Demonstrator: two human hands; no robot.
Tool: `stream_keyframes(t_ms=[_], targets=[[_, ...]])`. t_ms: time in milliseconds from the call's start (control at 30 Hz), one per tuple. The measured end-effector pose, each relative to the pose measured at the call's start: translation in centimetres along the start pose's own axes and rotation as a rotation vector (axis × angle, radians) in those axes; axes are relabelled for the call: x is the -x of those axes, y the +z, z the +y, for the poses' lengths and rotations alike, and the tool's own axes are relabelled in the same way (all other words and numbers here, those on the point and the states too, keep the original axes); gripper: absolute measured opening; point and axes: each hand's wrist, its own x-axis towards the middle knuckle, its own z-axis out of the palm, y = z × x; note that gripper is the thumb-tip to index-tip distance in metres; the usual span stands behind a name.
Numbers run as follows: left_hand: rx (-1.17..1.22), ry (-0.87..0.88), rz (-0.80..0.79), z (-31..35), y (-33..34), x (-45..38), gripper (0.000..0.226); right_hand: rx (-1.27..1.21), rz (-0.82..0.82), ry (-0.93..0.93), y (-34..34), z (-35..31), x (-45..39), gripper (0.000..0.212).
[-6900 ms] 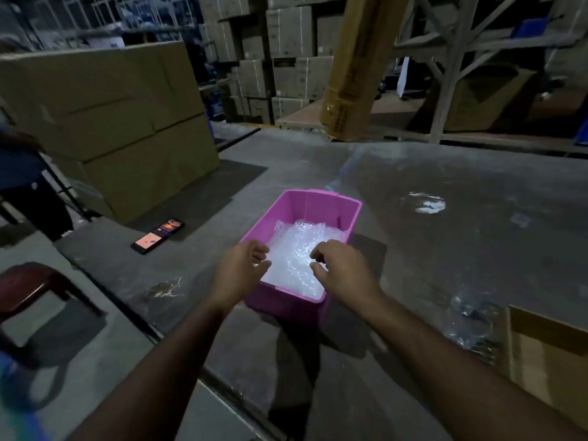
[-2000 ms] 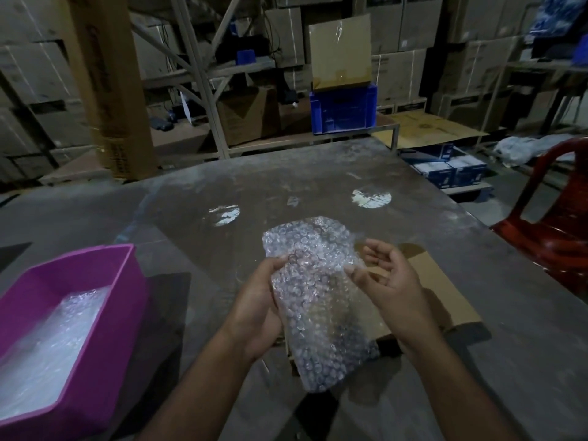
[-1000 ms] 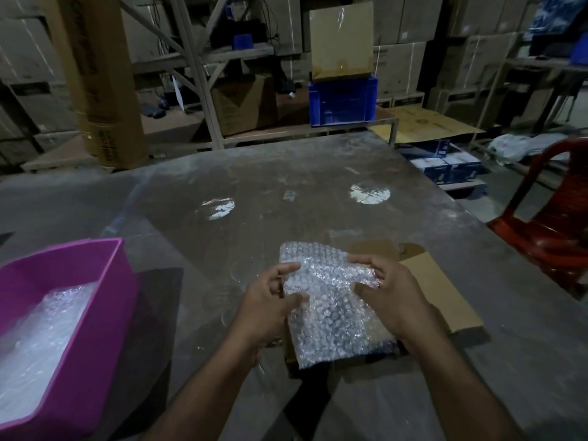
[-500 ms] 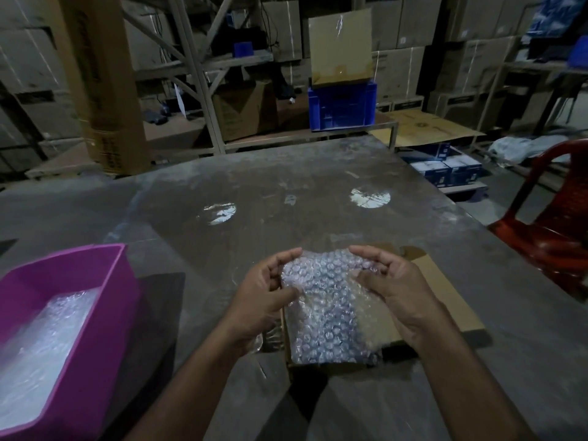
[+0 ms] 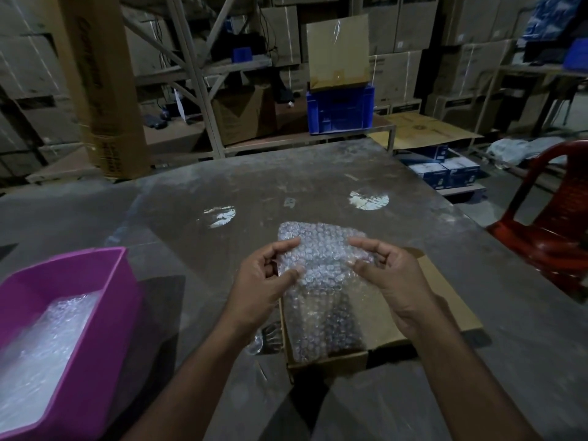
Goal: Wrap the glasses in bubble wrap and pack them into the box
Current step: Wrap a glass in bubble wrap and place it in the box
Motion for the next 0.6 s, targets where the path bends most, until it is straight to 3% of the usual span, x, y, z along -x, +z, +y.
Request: stream_keyframes(t_ms=[200,300,367,467,600], targets=[[-0.22,0.005,0.023,0.0,-1.0,-0.3,0.026,0.104,0.001,-0.032,0.0,-0.4,0.1,0.021],[-0.402,0.08,0.083,-0.2,-1.1,-0.6,0.008,0.231,0.046,-0.068,-0.1,-0.5,-0.1,0.006],[-0.468,0.123,0.114,-0.1,-0.8,-0.6,0.01,0.335,0.072,-0.107,-0.2,-0.5,-0.5,0.008],[-0.359,0.063,0.066,-0.3,-0.5,-0.8,0.014,0.386,0.062,-0.101,0.0,-0.8,-1.1,0.017],[-0.186,-0.025,0.066,-1.1,-0.1,-1.3,0.022,0.224,-0.1,0.036,-0.3,-1.0,-1.3,0.032]])
